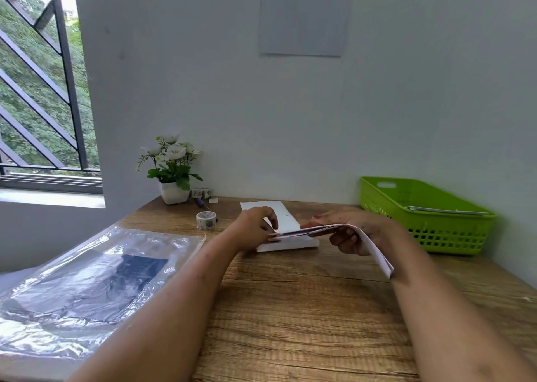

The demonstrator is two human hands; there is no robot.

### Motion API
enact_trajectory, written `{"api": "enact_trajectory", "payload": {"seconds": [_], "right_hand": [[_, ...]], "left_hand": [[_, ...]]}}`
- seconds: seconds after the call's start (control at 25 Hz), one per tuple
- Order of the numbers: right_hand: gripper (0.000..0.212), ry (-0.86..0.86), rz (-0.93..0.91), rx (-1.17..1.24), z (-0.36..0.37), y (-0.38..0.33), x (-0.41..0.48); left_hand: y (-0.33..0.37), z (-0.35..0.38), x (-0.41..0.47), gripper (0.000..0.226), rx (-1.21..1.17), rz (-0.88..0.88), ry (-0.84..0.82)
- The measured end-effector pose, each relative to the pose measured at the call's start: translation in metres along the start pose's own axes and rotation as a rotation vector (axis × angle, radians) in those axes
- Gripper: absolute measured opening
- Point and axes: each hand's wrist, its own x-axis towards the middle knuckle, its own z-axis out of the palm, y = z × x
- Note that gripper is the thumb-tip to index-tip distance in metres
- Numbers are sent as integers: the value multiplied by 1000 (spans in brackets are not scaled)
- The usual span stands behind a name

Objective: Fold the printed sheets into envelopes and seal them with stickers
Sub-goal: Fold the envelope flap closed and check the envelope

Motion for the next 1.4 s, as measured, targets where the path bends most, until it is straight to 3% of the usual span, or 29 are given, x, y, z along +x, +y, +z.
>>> {"api": "enact_trajectory", "payload": {"seconds": [0.28,0.36,0.48,0.56,0.92,1.2,1.28,1.4], "right_hand": [[22,119,136,-26,-21,6,-6],[31,144,144,-29,-26,8,-12],[38,117,97,108,-31,14,-19],[21,82,65,207,-28,13,-18],[22,-28,102,12,-9,8,-12],[22,161,-36,-104,-14,15,-6],[14,258,-33,-223,-7,14,-2],[30,456,-29,-478,10,10,15]], "left_hand": [[6,0,-1,20,61,93,-120],[8,1,-2,23,152,126,-116],[13,2,-2,28,252,154,-94],[13,1,-3,26,286,162,-85],[9,0,-3,31,205,160,-58],[9,0,-5,34,178,139,-85],[10,-1,-5,33,173,139,-87],[10,0,-6,35,165,136,-97]]}}
